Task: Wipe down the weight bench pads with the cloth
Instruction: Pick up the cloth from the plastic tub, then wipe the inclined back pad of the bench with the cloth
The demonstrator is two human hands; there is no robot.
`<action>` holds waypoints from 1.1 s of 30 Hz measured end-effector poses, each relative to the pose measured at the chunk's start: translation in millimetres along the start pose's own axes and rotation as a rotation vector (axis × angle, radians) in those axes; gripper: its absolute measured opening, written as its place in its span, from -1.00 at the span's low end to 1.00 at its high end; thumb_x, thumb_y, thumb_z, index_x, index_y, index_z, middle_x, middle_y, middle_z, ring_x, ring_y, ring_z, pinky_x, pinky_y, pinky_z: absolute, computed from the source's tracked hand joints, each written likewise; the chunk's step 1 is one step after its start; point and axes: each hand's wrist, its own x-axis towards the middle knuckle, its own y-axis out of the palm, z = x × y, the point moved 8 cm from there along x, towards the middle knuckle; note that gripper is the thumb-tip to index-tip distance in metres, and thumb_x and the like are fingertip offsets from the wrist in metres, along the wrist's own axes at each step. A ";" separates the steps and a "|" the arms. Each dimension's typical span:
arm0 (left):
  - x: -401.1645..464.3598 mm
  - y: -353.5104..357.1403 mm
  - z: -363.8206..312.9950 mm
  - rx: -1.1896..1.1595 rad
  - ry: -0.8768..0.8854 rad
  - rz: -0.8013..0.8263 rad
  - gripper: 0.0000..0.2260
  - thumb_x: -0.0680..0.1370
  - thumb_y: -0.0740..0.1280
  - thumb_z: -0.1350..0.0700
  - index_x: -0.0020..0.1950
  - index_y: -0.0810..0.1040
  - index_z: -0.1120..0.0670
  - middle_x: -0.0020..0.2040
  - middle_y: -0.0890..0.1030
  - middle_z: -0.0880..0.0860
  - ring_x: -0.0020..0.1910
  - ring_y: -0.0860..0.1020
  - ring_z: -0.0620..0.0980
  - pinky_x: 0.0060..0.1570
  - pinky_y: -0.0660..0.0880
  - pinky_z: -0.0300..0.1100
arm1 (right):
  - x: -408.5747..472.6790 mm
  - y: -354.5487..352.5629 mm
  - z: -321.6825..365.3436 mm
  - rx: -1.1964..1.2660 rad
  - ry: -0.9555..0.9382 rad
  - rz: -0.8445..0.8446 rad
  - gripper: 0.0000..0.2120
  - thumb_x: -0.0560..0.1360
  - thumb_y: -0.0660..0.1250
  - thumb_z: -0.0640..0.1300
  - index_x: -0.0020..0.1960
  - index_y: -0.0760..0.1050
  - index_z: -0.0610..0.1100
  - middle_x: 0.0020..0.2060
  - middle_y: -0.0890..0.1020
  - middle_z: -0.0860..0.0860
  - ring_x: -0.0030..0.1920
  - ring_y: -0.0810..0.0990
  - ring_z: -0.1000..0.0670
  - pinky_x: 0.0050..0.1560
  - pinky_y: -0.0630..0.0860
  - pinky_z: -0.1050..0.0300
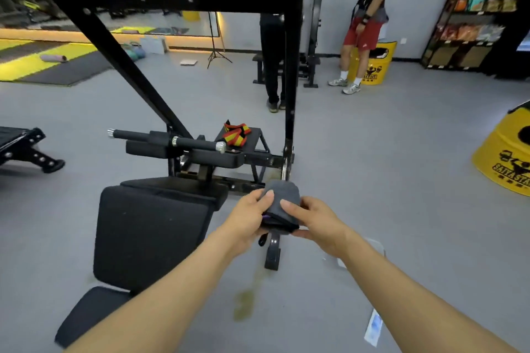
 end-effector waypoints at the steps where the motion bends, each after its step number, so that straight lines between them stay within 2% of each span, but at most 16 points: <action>1: -12.5 -8.9 -3.0 0.009 0.009 -0.007 -0.75 0.63 0.13 0.07 0.23 0.44 0.15 0.10 0.58 0.22 0.01 0.60 0.15 -0.17 0.62 -0.05 | -3.7 12.0 3.8 -0.001 -0.003 0.006 -0.68 0.52 0.33 -0.04 0.19 0.44 -0.19 0.11 0.60 -0.14 0.07 0.61 -0.06 -0.04 0.61 0.12; 3: -31.7 -33.0 -14.5 0.085 0.093 -0.091 -0.79 0.62 0.17 0.06 0.17 0.47 0.12 0.07 0.60 0.19 0.01 0.60 0.13 -0.19 0.59 -0.12 | -7.2 39.5 17.4 0.007 -0.031 0.044 -0.70 0.53 0.32 -0.12 0.22 0.43 -0.21 0.10 0.61 -0.14 0.03 0.62 -0.06 -0.06 0.62 0.13; 5: -49.4 -69.5 -30.4 0.275 0.210 -0.305 -0.84 0.57 0.27 0.05 0.11 0.46 0.06 0.05 0.58 0.10 0.01 0.58 0.06 -0.19 0.55 -0.23 | -8.2 68.2 31.7 -0.017 -0.060 0.069 -0.75 0.54 0.30 -0.17 0.20 0.45 -0.19 0.06 0.61 -0.12 -0.01 0.62 -0.04 -0.03 0.61 0.11; 7: -62.6 -113.2 -35.4 0.315 0.203 -0.470 -0.66 0.48 0.39 -0.01 0.18 0.41 0.04 0.13 0.47 0.06 0.02 0.54 -0.01 -0.12 0.54 -0.25 | -3.8 99.0 43.6 -0.042 -0.077 0.110 -0.75 0.55 0.29 -0.18 0.21 0.45 -0.17 0.06 0.62 -0.11 0.03 0.62 -0.06 0.03 0.59 0.06; 9: -69.3 -154.4 -23.2 0.135 0.047 -0.445 -0.38 0.38 0.47 -0.11 0.33 0.32 0.08 0.23 0.44 0.08 0.10 0.52 0.04 0.08 0.53 -0.11 | 1.4 137.5 54.9 -0.059 -0.091 0.192 -0.78 0.56 0.27 -0.19 0.20 0.46 -0.15 0.04 0.62 -0.10 0.05 0.62 -0.08 0.08 0.58 0.04; 10: -73.3 -170.6 -16.9 -0.002 -0.020 -0.376 -0.32 0.37 0.47 -0.10 0.38 0.30 0.12 0.23 0.49 0.12 0.11 0.55 0.08 0.08 0.53 -0.08 | 4.5 160.0 60.1 -0.078 -0.098 0.235 -0.78 0.56 0.26 -0.20 0.20 0.46 -0.15 0.04 0.61 -0.10 0.06 0.61 -0.09 0.10 0.57 0.03; 12: -88.6 -199.9 -13.2 -0.250 -0.055 -0.239 -0.42 0.41 0.43 -0.05 0.33 0.40 0.18 0.15 0.60 0.20 0.09 0.60 0.11 -0.03 0.56 -0.11 | 10.9 210.0 66.4 -0.115 -0.106 0.328 -0.78 0.56 0.25 -0.20 0.20 0.45 -0.15 0.04 0.60 -0.11 0.08 0.60 -0.10 0.11 0.56 0.03; 14: -106.6 -232.9 -14.5 -0.419 -0.025 -0.173 -0.56 0.41 0.39 0.00 0.21 0.53 0.20 0.12 0.62 0.22 0.11 0.59 0.14 0.04 0.54 -0.08 | 17.1 261.4 68.6 -0.121 -0.112 0.424 -0.81 0.57 0.24 -0.21 0.17 0.47 -0.13 0.01 0.62 -0.09 0.05 0.61 -0.09 0.09 0.56 0.04; 15: -113.1 -251.7 -15.0 -0.483 0.001 -0.161 -0.60 0.41 0.38 0.02 0.17 0.55 0.21 0.12 0.62 0.22 0.11 0.59 0.15 0.07 0.54 -0.05 | 20.9 284.9 68.9 -0.135 -0.112 0.461 -0.83 0.56 0.25 -0.21 0.15 0.49 -0.13 0.00 0.63 -0.08 0.04 0.61 -0.08 0.07 0.57 0.05; 17: -121.9 -289.1 -14.3 -0.520 0.037 -0.185 -0.66 0.42 0.36 0.08 0.11 0.58 0.23 0.05 0.65 0.20 0.00 0.63 0.12 0.01 0.58 -0.07 | 28.1 322.3 69.3 -0.222 -0.117 0.491 -0.87 0.55 0.29 -0.19 0.09 0.51 -0.12 -0.05 0.64 -0.06 -0.03 0.63 -0.02 -0.01 0.60 0.11; 20: -130.2 -339.5 -9.9 -0.496 0.065 -0.294 -0.74 0.45 0.32 0.15 0.09 0.56 0.23 -0.10 0.69 0.14 -0.16 0.66 0.04 -0.11 0.60 -0.15 | 42.7 360.5 70.9 -0.395 -0.151 0.482 -0.90 0.51 0.36 -0.13 -0.02 0.55 -0.15 -0.17 0.64 -0.02 -0.18 0.64 0.07 -0.17 0.60 0.19; 22: -131.2 -363.8 -8.0 -0.488 0.091 -0.336 -0.81 0.47 0.32 0.18 0.04 0.57 0.21 -0.16 0.69 0.11 -0.21 0.66 0.02 -0.20 0.61 -0.19 | 57.5 378.6 69.6 -0.530 -0.181 0.463 -0.79 0.50 0.37 -0.07 0.02 0.56 -0.21 -0.14 0.64 -0.06 -0.12 0.63 0.00 -0.05 0.61 0.06; 24: -130.8 -387.9 -0.3 -0.474 0.093 -0.417 -0.86 0.48 0.33 0.20 0.02 0.57 0.19 -0.18 0.69 0.11 -0.25 0.66 0.02 -0.25 0.61 -0.19 | 76.6 390.3 65.3 -0.714 -0.222 0.438 -0.69 0.52 0.33 0.00 0.16 0.53 -0.17 -0.01 0.63 -0.02 -0.02 0.60 0.01 0.01 0.55 0.10; 26: -129.1 -414.8 15.0 -0.464 0.065 -0.539 -0.78 0.48 0.36 0.21 0.11 0.54 0.22 -0.08 0.66 0.16 -0.20 0.63 0.07 -0.23 0.60 -0.15 | 103.0 393.3 57.4 -0.858 -0.244 0.391 -0.63 0.53 0.30 0.06 0.25 0.49 -0.11 0.10 0.60 0.00 0.02 0.55 0.06 0.00 0.47 0.19; 30: -120.1 -464.6 60.8 -0.415 -0.002 -0.771 -0.62 0.43 0.43 0.23 0.22 0.48 0.21 0.14 0.59 0.23 -0.02 0.60 0.17 -0.15 0.57 -0.05 | 157.0 394.5 30.7 -0.999 -0.208 0.368 -0.61 0.55 0.26 0.05 0.31 0.43 -0.10 0.13 0.56 -0.01 0.07 0.53 0.02 0.07 0.46 0.15; 33: -104.2 -487.4 80.2 -0.349 -0.022 -0.897 -0.67 0.44 0.43 0.23 0.18 0.49 0.19 0.10 0.59 0.20 0.00 0.60 0.17 -0.19 0.57 -0.07 | 197.3 399.6 13.1 -1.099 -0.217 0.386 -0.62 0.57 0.24 0.00 0.33 0.41 -0.12 0.18 0.54 -0.04 0.17 0.51 -0.02 0.20 0.46 0.09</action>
